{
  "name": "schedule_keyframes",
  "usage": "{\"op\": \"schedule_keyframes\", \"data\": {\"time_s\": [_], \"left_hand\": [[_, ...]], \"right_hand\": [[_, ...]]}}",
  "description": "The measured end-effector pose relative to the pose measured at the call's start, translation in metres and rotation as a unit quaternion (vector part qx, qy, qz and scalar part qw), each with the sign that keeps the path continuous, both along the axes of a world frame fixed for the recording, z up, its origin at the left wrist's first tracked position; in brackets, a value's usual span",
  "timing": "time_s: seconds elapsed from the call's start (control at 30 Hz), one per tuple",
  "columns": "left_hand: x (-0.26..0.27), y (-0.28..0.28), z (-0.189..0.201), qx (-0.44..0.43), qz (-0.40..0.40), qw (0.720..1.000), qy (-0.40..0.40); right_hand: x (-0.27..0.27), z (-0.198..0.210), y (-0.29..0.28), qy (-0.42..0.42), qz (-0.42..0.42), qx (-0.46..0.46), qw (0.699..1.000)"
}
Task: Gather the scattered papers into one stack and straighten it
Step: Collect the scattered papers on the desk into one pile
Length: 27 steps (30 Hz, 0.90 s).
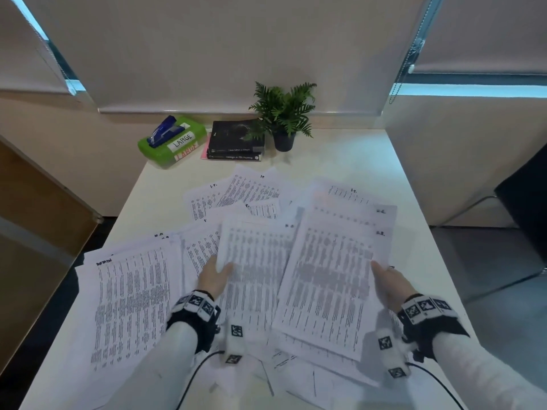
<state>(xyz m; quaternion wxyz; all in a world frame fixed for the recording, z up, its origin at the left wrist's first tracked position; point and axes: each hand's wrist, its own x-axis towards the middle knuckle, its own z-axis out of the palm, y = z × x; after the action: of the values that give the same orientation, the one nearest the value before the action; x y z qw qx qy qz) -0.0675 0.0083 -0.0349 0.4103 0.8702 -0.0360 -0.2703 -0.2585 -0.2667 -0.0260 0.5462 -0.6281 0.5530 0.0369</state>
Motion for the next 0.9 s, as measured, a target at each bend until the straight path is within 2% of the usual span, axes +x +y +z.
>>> {"op": "schedule_keyframes", "data": {"time_s": [0.13, 0.27, 0.33, 0.53, 0.57, 0.67, 0.77, 0.9], "left_hand": [[0.012, -0.004, -0.008, -0.002, 0.002, 1.0, -0.005], [0.006, -0.013, -0.02, -0.063, -0.002, 0.993, 0.105], [0.003, -0.012, -0.029, -0.093, 0.007, 0.986, 0.137], [0.004, 0.006, -0.048, -0.057, 0.006, 0.992, 0.114], [0.003, 0.007, -0.046, -0.041, 0.007, 0.994, 0.102], [0.007, 0.012, -0.045, -0.029, 0.032, 0.997, 0.068], [0.01, 0.016, -0.043, -0.029, 0.053, 0.997, 0.057], [0.012, 0.022, -0.053, -0.033, 0.049, 0.996, 0.071]], "right_hand": [[0.029, 0.002, 0.026, 0.019, 0.083, 0.054, 0.995], [0.062, -0.004, 0.062, 0.012, 0.189, 0.048, 0.981], [0.077, -0.001, 0.078, -0.009, 0.205, 0.048, 0.978], [0.082, -0.01, 0.087, -0.024, 0.19, -0.006, 0.981], [0.079, -0.013, 0.076, -0.004, 0.17, -0.044, 0.984], [0.064, -0.012, 0.031, 0.117, 0.032, -0.139, 0.983], [0.055, -0.013, 0.0, 0.181, 0.005, -0.084, 0.98], [0.065, -0.02, -0.006, 0.11, 0.012, -0.057, 0.992]]}}
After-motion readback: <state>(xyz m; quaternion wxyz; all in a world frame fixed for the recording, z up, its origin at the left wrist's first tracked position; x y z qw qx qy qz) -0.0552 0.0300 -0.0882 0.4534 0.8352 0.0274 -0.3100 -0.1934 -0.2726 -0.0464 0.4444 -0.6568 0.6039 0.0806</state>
